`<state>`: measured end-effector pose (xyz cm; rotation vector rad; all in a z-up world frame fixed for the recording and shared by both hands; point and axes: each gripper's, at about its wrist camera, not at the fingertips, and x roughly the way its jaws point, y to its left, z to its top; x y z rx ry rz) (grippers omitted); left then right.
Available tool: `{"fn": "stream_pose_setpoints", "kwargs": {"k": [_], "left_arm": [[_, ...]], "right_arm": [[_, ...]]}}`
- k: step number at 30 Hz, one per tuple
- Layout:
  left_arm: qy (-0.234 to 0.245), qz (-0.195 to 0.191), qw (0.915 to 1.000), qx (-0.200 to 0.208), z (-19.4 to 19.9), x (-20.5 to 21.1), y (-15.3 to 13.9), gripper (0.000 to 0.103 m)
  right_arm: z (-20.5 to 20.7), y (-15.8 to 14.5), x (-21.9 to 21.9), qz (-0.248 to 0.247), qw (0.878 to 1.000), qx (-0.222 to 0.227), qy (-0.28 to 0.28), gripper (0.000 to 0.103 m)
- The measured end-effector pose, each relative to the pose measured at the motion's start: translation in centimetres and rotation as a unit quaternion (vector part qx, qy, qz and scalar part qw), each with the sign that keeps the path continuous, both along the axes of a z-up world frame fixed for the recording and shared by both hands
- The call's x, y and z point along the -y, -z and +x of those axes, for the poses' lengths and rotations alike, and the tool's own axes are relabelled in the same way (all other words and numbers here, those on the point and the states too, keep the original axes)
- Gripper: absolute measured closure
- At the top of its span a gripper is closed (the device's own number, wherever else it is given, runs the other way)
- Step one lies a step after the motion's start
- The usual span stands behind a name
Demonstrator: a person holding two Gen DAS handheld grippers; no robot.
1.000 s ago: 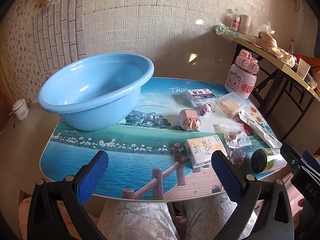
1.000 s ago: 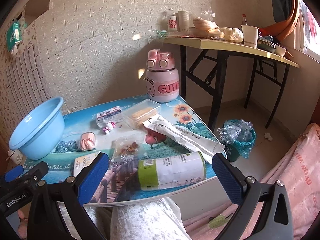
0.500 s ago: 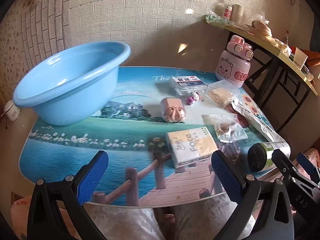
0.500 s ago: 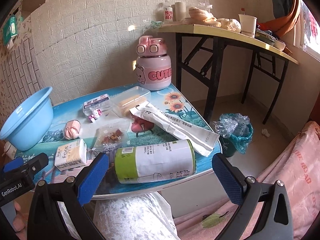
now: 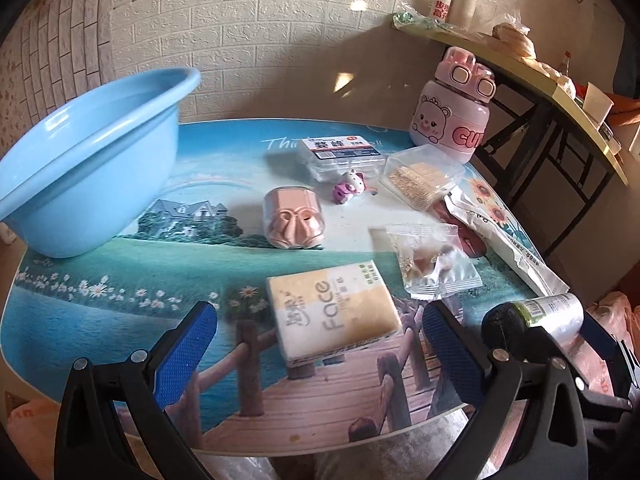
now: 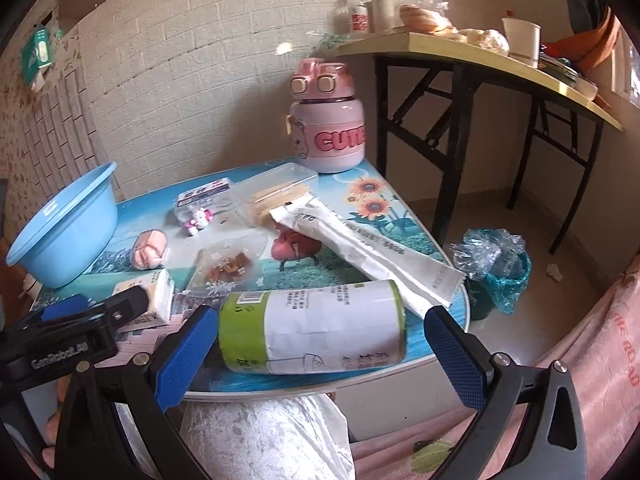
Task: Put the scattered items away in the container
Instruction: 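Reach the left gripper toward the Face tissue pack while the right gripper approaches the green canister, then close the left gripper on the tissue pack while the right gripper grasps the green canister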
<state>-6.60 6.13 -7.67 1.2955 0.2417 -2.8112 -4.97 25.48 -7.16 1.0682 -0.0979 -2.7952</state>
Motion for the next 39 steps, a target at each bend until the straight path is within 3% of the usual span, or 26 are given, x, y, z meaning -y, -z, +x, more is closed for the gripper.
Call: {"fn": "stream_pose_setpoints", "kwargs": {"k": [12, 29, 32, 34, 39], "left_arm": [[-0.014, -0.012, 0.9997, 0.017, -1.7, -1.0, 1.6, 0.0], [-0.052, -0.06, 0.9965, -0.026, -1.5, -0.7, 2.4, 0.001], [-0.054, -0.063, 0.9958, -0.038, -1.3, -0.8, 2.4, 0.008], [-0.051, -0.07, 0.9953, -0.042, -1.1, -1.1, 2.4, 0.019], [-0.046, -0.071, 0.9953, -0.047, -0.8, -1.2, 2.3, 0.03]], "right_arm": [[-0.8, 1.1, 0.0, 0.001, 1.0, 0.011, -0.016, 0.0], [-2.8, 2.8, 0.4, 0.002, 1.0, 0.03, 0.002, 0.0], [-3.0, 2.9, 0.4, -0.002, 1.0, 0.027, 0.003, 0.0], [-3.0, 2.9, 0.4, -0.001, 1.0, 0.026, 0.004, 0.0], [-2.9, 2.9, 0.3, -0.005, 1.0, 0.024, 0.002, 0.002]]}}
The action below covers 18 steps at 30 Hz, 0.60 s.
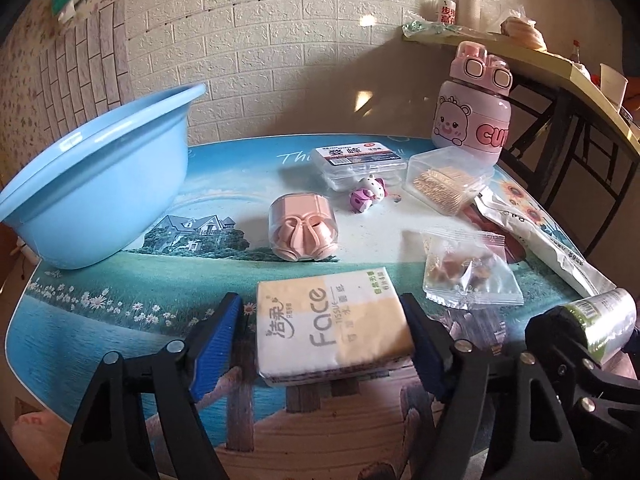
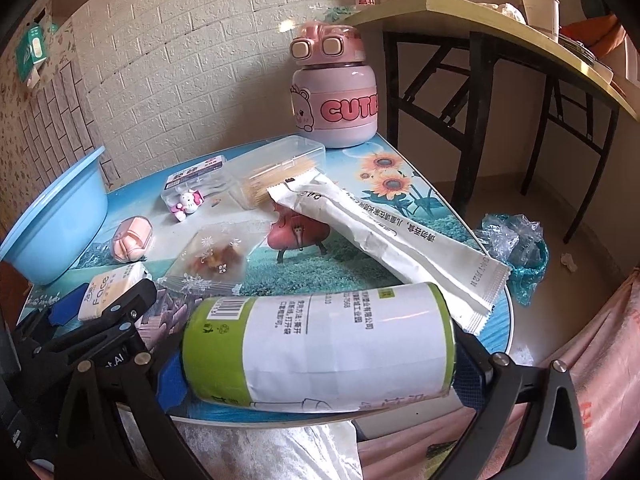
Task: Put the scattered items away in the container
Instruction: 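Close the left gripper on the tissue pack while the right gripper grasps the green canister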
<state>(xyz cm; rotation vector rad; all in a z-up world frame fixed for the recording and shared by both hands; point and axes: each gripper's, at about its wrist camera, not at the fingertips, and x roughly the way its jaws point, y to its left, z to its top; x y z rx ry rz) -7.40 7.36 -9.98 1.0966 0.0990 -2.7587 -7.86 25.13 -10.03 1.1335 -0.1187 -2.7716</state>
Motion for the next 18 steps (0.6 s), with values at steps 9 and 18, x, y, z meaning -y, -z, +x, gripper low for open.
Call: {"fn": "stream_pose_setpoints", "kwargs": {"k": [9, 18], "left_arm": [[0.001, 0.009, 0.9999, -0.006, 0.3, 0.3, -0.2, 0.04], [0.009, 0.017, 0.9997, -0.013, 0.7, 0.4, -0.6, 0.041]], "right_arm": [[0.1, 0.0, -0.1, 0.002, 1.0, -0.001, 0.002, 0.004], [0.3, -0.2, -1.0, -0.003, 1.0, -0.002, 0.021, 0.005]]}}
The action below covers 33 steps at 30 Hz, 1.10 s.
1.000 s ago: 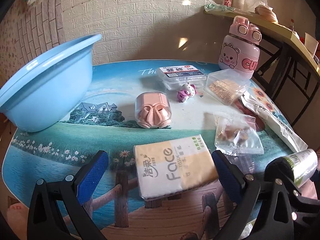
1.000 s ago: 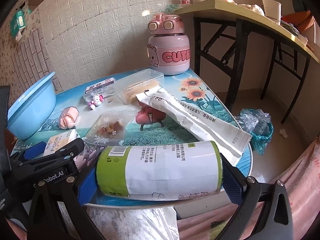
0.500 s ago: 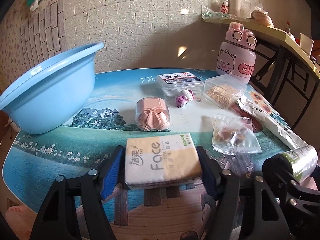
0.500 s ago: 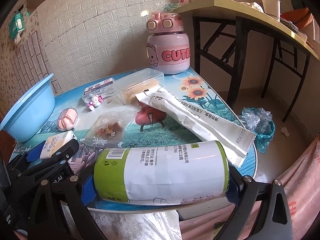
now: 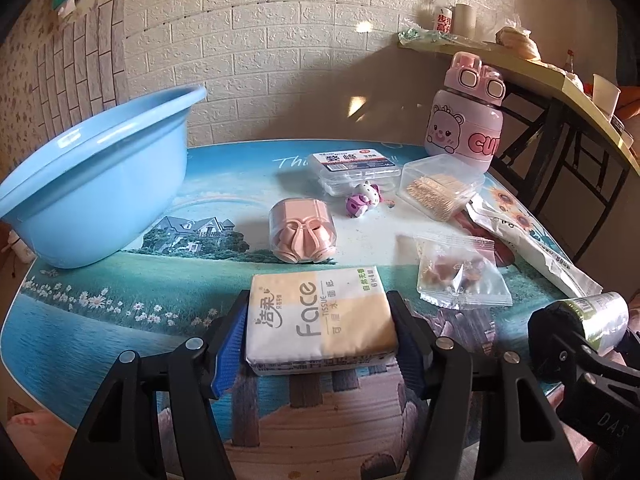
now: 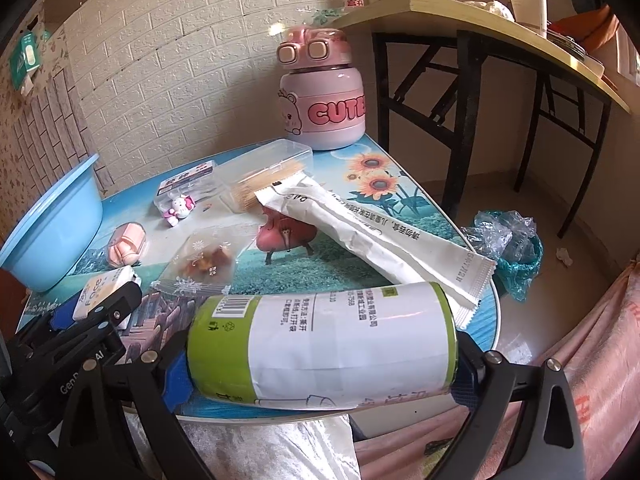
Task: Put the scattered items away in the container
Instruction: 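Close the left gripper on the tissue pack while the right gripper grasps the green canister, then carry the tissue pack into the blue basin and open the left gripper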
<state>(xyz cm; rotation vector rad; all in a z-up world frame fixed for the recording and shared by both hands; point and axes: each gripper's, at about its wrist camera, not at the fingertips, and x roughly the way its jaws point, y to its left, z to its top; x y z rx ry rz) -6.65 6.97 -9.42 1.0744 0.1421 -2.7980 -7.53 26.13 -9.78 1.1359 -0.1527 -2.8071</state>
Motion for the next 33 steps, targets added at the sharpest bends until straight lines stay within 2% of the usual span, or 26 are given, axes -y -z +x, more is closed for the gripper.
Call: {"fn": "stream_pose_setpoints", "kwargs": {"k": [16, 33], "left_arm": [[-0.012, 0.02, 0.9987, -0.044, 2.1, 2.3, -4.0, 0.041], [-0.027, 0.02, 0.9945, -0.099, 7.1, 6.9, -9.2, 0.041]], "right_arm": [[1.5, -2.5, 0.8, -0.001, 1.0, -0.023, -0.014, 0.005], [3.4, -8.3, 5.6, 0.008, 0.995, -0.079, -0.058, 0.005]]}}
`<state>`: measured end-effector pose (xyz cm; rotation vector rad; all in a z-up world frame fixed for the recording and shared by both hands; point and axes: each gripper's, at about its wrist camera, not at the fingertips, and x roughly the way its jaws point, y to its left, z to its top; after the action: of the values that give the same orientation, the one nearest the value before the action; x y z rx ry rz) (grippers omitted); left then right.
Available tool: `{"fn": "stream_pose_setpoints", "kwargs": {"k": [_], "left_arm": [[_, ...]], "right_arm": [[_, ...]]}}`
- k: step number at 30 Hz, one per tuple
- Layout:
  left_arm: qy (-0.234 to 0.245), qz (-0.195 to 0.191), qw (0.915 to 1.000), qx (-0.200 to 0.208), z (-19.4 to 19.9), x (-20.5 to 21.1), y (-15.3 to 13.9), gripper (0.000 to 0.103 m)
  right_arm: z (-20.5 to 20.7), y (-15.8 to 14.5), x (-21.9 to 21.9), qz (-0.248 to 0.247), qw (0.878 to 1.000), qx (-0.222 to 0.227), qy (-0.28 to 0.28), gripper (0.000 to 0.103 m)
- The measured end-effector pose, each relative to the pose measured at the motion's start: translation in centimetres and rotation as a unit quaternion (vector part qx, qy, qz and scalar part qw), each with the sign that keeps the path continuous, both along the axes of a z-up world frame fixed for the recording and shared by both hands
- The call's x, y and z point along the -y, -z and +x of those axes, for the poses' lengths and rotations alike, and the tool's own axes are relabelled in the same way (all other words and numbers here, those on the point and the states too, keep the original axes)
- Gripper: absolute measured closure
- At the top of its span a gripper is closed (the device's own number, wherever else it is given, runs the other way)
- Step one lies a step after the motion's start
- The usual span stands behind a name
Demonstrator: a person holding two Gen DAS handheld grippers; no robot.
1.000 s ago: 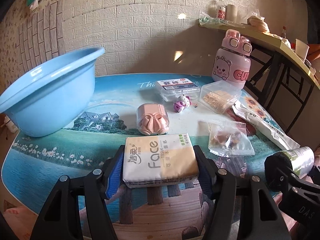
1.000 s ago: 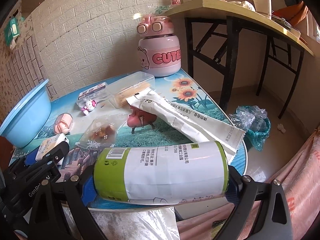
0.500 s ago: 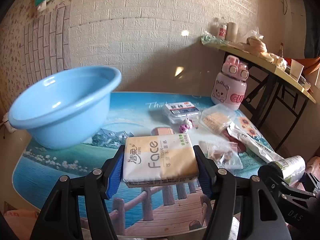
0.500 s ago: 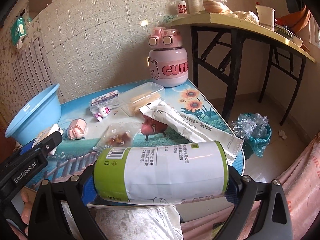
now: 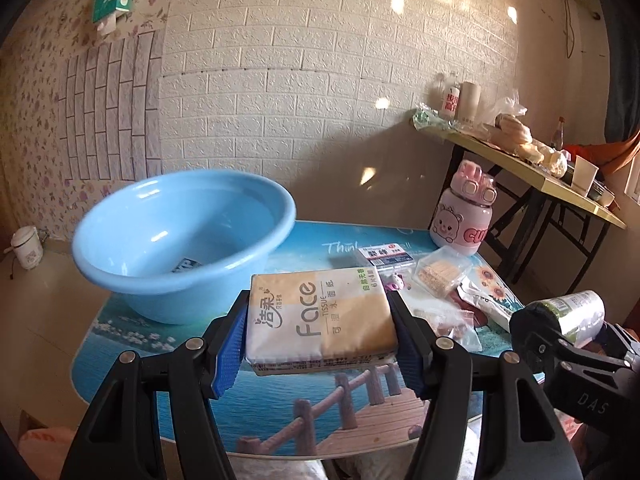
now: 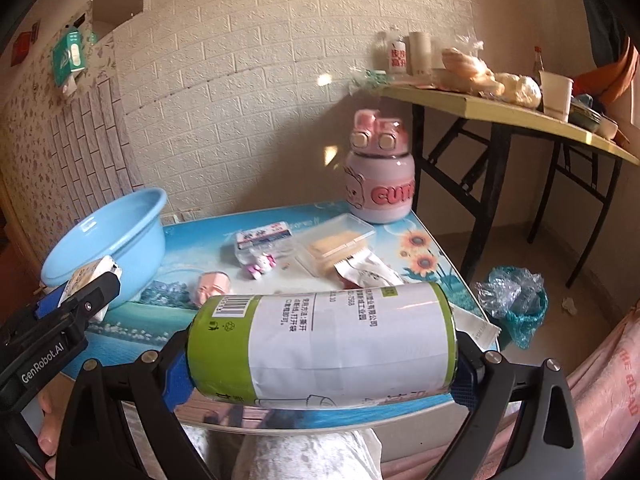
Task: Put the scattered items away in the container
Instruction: 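Carry the tissue pack into the blue basin and open the left gripper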
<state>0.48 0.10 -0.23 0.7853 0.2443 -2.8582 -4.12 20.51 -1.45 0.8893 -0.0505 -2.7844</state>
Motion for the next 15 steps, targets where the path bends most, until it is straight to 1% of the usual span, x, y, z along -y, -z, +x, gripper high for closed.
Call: {"fn": "stream_pose_setpoints", "kwargs": {"k": [6, 10, 15], "left_arm": [[-0.008, -0.005, 0.9997, -0.02, 1.1, 2.7, -2.5, 0.041], [-0.019, -0.017, 0.9991, -0.034, 1.5, 4.8, -4.4, 0.04], [-0.03, -0.023, 0.9987, -0.034, 1.3, 8.0, -6.0, 0.041]], "right_arm": [[0.0, -2.1, 2.5, -0.008, 0.999, -0.01, -0.029, 0.005], [-0.4, -3.7, 4.4, -0.01, 0.998, -0.016, -0.052, 0.005], [-1.1, -5.7, 7.3, -0.014, 0.996, -0.024, -0.085, 0.005]]}}
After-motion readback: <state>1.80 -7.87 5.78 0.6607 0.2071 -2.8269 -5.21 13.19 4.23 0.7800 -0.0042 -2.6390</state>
